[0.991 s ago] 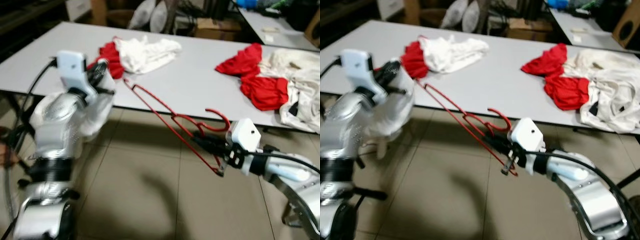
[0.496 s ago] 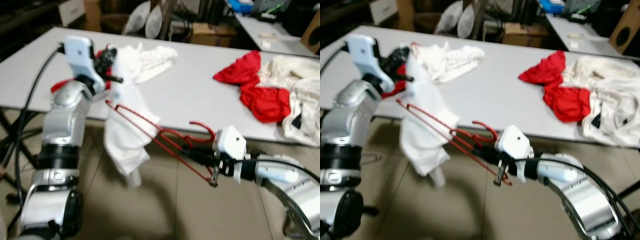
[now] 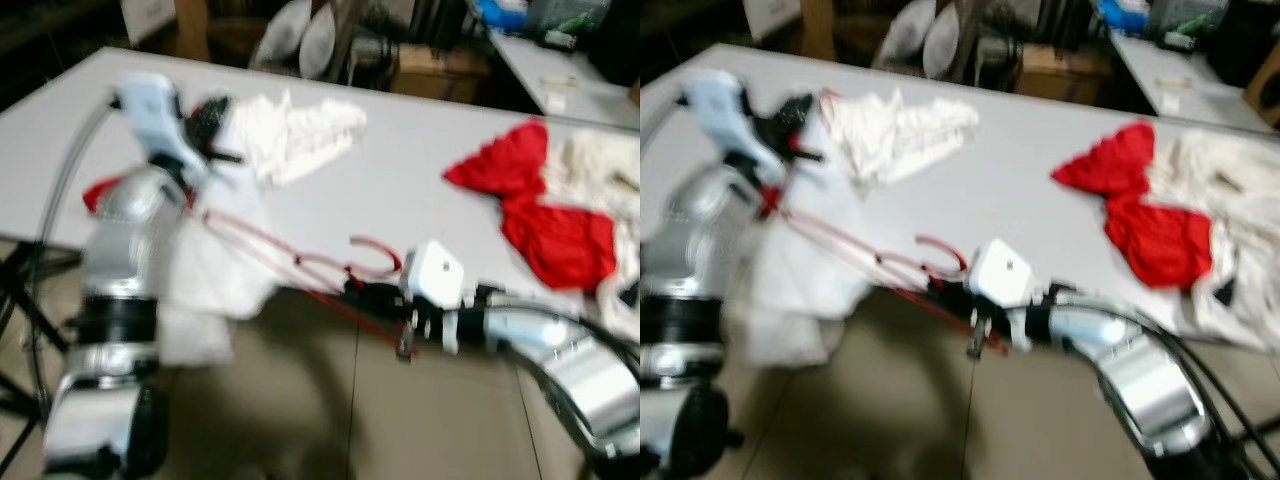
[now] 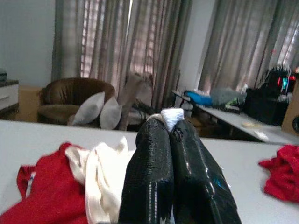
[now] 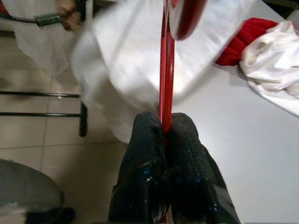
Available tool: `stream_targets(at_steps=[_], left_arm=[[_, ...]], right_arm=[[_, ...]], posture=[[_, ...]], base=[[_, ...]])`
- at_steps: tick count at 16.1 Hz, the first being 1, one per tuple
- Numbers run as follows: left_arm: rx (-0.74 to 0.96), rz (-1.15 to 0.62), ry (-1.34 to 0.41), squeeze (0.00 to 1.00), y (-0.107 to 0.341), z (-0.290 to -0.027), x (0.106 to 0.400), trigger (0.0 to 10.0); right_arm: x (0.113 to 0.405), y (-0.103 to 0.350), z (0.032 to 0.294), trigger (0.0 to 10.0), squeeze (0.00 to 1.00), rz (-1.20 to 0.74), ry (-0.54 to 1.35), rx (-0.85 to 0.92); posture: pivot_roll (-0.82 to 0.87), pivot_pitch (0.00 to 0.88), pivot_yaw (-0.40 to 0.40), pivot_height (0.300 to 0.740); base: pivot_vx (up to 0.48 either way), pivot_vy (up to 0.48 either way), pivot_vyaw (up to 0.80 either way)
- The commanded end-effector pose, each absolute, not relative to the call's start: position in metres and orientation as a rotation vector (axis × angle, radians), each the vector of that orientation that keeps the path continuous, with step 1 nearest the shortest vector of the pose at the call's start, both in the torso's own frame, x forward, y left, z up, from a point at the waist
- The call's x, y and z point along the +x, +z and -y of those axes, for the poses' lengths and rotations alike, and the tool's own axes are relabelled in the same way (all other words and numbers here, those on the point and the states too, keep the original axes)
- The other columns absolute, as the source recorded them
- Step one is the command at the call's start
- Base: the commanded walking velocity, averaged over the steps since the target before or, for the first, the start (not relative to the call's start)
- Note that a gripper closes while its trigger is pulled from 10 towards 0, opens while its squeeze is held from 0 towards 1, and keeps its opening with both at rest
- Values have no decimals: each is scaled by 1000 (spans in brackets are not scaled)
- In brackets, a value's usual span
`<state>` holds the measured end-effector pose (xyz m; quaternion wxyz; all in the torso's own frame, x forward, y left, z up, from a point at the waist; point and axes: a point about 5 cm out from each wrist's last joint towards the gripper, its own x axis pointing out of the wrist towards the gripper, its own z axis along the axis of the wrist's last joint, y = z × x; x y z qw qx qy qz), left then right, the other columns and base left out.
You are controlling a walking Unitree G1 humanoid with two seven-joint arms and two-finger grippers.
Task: Hang hanger
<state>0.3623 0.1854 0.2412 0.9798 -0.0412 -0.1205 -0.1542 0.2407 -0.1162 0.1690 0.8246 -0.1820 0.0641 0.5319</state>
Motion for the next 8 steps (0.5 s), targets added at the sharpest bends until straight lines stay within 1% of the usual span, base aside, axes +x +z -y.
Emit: stream_targets(at_steps=[1, 4, 6, 8], left_arm=[[-85, 313, -403, 0, 265, -166, 362, 10000], [-109, 378, -475, 0, 288, -158, 359, 10000], [-167, 481, -575, 0, 327, -153, 349, 10000], [-188, 510, -600, 0, 337, -153, 345, 10000]], right_arm=[[246, 167, 118, 10000, 0, -156, 1141, -414], [260, 168, 109, 10000, 0, -139, 1161, -446], [296, 181, 93, 10000, 0, -57, 1117, -526], [310, 188, 92, 10000, 0, -25, 1072, -566]], posture=[[17, 0, -44, 740], [23, 0, -44, 740], [35, 0, -50, 740], [35, 0, -50, 740]], base=[[420, 0, 0], [420, 0, 0], [420, 0, 0], [420, 0, 0]])
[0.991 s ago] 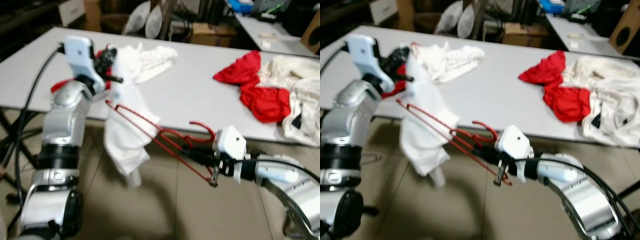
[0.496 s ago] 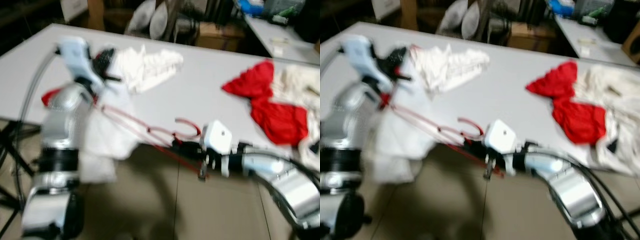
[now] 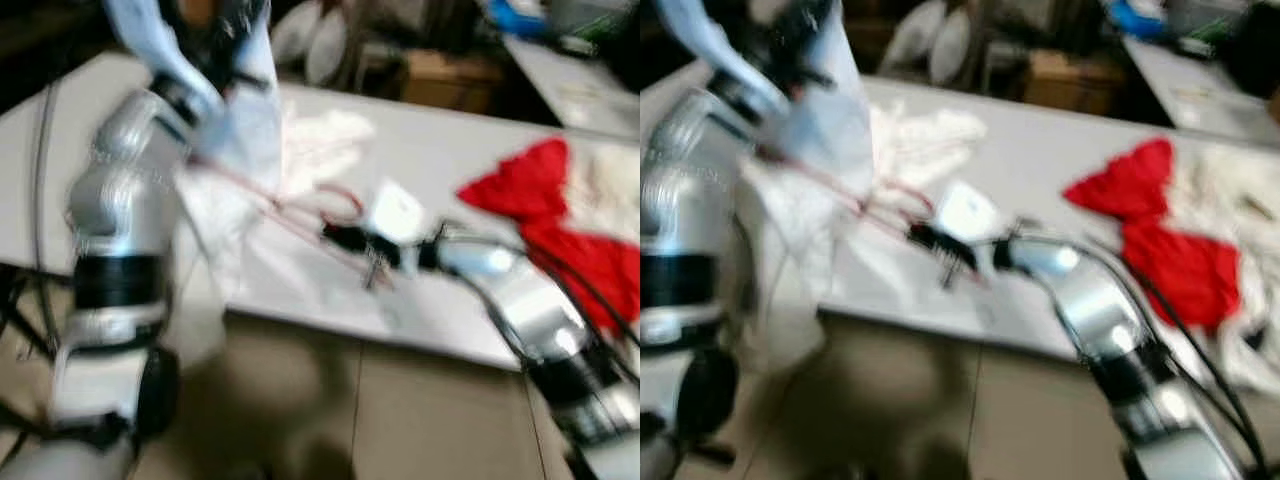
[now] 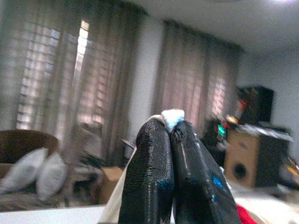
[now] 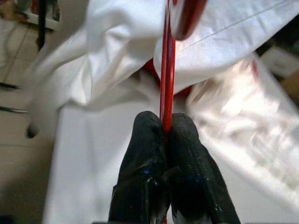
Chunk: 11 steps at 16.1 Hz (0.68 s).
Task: Hang hanger
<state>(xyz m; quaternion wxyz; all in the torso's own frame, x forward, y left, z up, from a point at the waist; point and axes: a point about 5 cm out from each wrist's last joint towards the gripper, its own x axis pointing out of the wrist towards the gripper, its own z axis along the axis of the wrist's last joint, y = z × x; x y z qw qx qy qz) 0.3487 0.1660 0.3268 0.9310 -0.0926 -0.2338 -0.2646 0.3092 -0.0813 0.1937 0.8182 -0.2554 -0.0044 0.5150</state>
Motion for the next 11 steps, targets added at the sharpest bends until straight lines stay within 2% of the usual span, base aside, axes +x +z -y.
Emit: stream_targets(at_steps=[1, 3, 5, 8, 10, 11], left_arm=[[-213, 570, -640, 0, 356, -155, 337, 10000], [-239, 633, -656, 0, 373, -160, 328, 10000], [-300, 725, -640, 0, 397, -177, 316, 10000], [-310, 753, -627, 0, 404, -191, 309, 10000], [-298, 732, -596, 0, 401, -196, 310, 10000], [-247, 612, -472, 0, 373, -209, 323, 10000]], right_arm=[[346, 212, 96, 10000, 0, 73, 862, -579], [374, 248, 104, 10000, 0, 218, 621, -583], [389, 301, 125, 10000, 0, 413, 362, -515], [390, 325, 139, 10000, 0, 555, 265, -479], [391, 315, 130, 10000, 0, 538, 367, -454], [380, 262, 108, 10000, 0, 381, 709, -543]], posture=[[49, 0, -67, 740], [59, 0, -78, 740], [65, 0, -87, 740], [65, 0, -85, 740], [58, 0, -77, 740], [50, 0, -66, 740]], base=[[398, 0, 0], [396, 0, 0], [392, 0, 0], [390, 0, 0], [386, 0, 0], [379, 0, 0]])
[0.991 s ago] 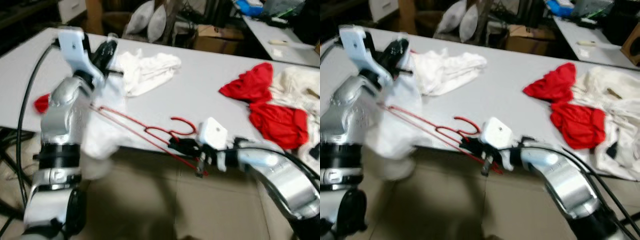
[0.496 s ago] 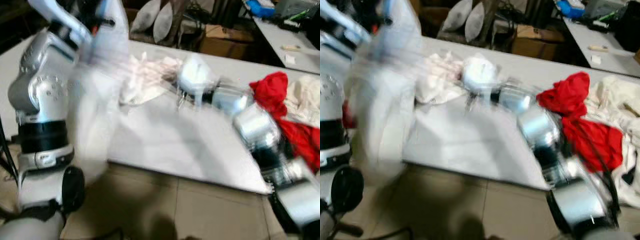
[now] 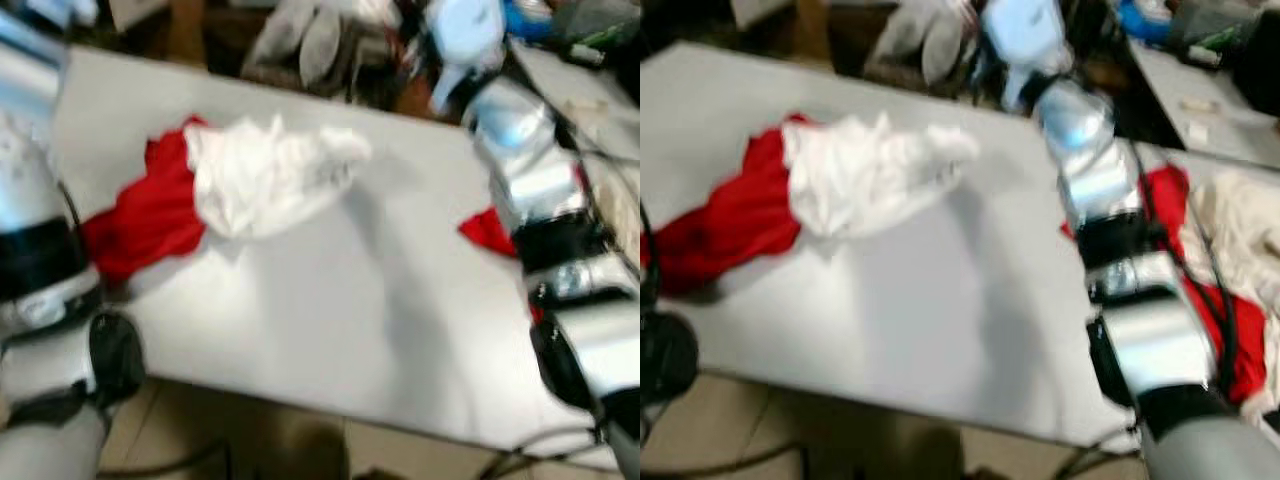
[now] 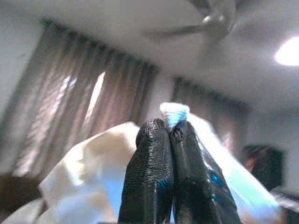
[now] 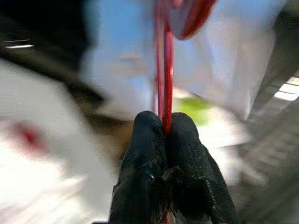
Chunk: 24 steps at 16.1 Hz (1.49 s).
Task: Hang hanger
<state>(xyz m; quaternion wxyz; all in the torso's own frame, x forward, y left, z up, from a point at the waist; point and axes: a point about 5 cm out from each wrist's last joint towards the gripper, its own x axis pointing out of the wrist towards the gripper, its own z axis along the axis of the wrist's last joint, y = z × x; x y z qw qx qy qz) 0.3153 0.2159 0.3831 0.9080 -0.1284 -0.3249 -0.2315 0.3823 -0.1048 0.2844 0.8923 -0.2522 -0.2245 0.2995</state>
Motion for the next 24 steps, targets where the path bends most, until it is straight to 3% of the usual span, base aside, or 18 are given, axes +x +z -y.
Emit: stream_targets(at_steps=[1, 3, 4, 6, 8, 10, 11, 17, 19, 21, 22, 23, 24], left_arm=[[-204, 533, -424, 0, 355, -212, 329, 10000], [-50, 229, -356, 0, 279, -216, 333, 10000], [-14, 155, -359, 0, 261, -215, 330, 10000], [203, -193, -365, 0, 197, -219, 313, 10000], [244, -331, -314, 0, 181, -233, 306, 10000], [244, -322, -330, 0, 188, -237, 306, 10000], [251, -344, -383, 1000, 191, -239, 304, 10000], [388, -569, -615, 1000, 203, -283, 270, 10000], [273, -461, -688, 1000, 234, -298, 258, 10000], [247, -279, -610, 1000, 257, -303, 269, 10000], [198, -152, -559, 408, 268, -295, 282, 10000], [145, -89, -550, 0, 273, -289, 288, 10000], [78, -10, -569, 0, 277, -275, 295, 10000]], right_arm=[[372, 242, 105, 10000, 0, 324, 805, -576], [342, 192, 106, 10000, 0, 176, 1005, -584], [334, 185, 108, 10000, 0, 139, 1049, -578], [309, 173, 123, 10000, 0, 58, 1165, -570], [287, 174, 140, 10000, 0, -17, 1251, -582], [274, 180, 148, 10000, 0, -41, 1279, -580], [268, 186, 155, 10000, 0, -63, 1294, -587], [252, 204, 211, 10000, 0, -279, 1218, -625], [250, 220, 230, 10000, 0, -246, 1098, -566], [250, 231, 238, 10000, 0, -197, 1014, -517], [250, 233, 240, 10000, 0, -176, 968, -494], [251, 231, 240, 10000, 0, -172, 932, -488], [252, 227, 238, 10000, 0, -177, 892, -493]], posture=[[47, 0, -64, 740], [48, 0, -63, 740], [45, 0, -60, 740], [41, 0, -60, 740], [41, 0, -65, 740], [43, 0, -65, 740], [39, 0, -59, 740], [38, 0, -54, 740], [39, 0, -55, 740], [45, 0, -63, 740], [44, 0, -63, 740], [44, 0, -63, 740], [44, 0, -63, 740]], base=[[352, 0, 0], [157, 0, 0], [0, 0, 0], [0, 0, 0], [0, 0, 0], [0, 0, 0], [0, 0, 0], [0, 0, 0], [0, 0, 0], [0, 0, 0], [0, 0, 0], [0, 0, 0], [0, 0, 0]])
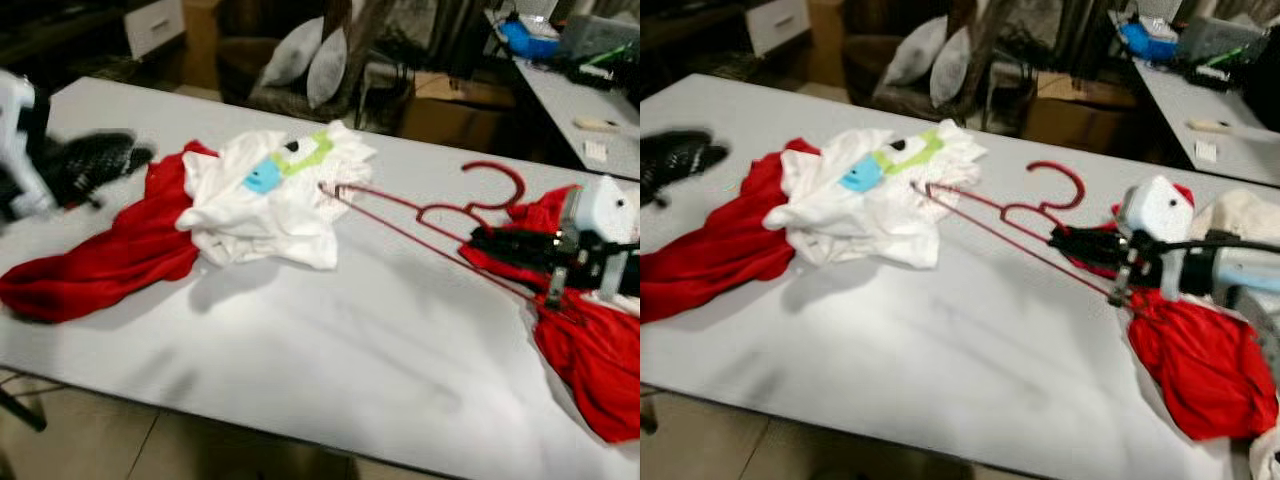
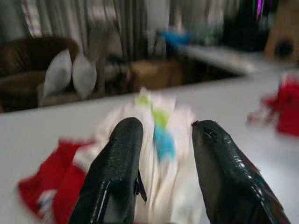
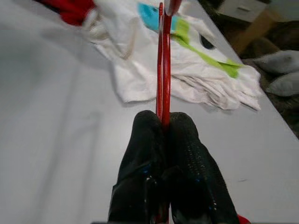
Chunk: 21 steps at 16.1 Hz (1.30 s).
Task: Hang hanger
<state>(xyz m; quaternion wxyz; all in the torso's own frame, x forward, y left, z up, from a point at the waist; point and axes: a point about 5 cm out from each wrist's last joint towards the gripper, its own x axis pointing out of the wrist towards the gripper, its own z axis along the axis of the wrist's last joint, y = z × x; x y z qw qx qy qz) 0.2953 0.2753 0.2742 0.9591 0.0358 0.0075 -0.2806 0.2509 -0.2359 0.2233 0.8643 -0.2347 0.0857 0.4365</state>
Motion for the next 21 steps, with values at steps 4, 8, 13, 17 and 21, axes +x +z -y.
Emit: stream_targets(at_steps=[4, 8, 13, 17, 21], left_arm=[[-36, 79, -702, 0, 231, -176, 299, 10000], [57, -26, -575, 0, 179, -152, 291, 10000], [25, -88, -482, 0, 155, -157, 277, 10000], [83, -103, -470, 0, 146, -150, 276, 10000], [90, -96, -495, 0, 147, -146, 278, 10000]], right_arm=[[257, 204, 224, 10000, 0, -117, 583, -507], [248, 190, 198, 10000, 0, -48, 353, -310], [235, 159, 170, 10000, 0, -119, 259, -110], [231, 143, 165, 10000, 0, -184, 169, -29], [228, 140, 168, 10000, 0, -202, 112, 18]], posture=[[30, 0, -53, 740], [18, 0, -49, 740], [2, 0, -42, 740], [6, 0, -50, 740], [-8, 0, -30, 740]], base=[[0, 0, 0], [0, 0, 0], [0, 0, 0], [0, 0, -111], [0, 0, -733]])
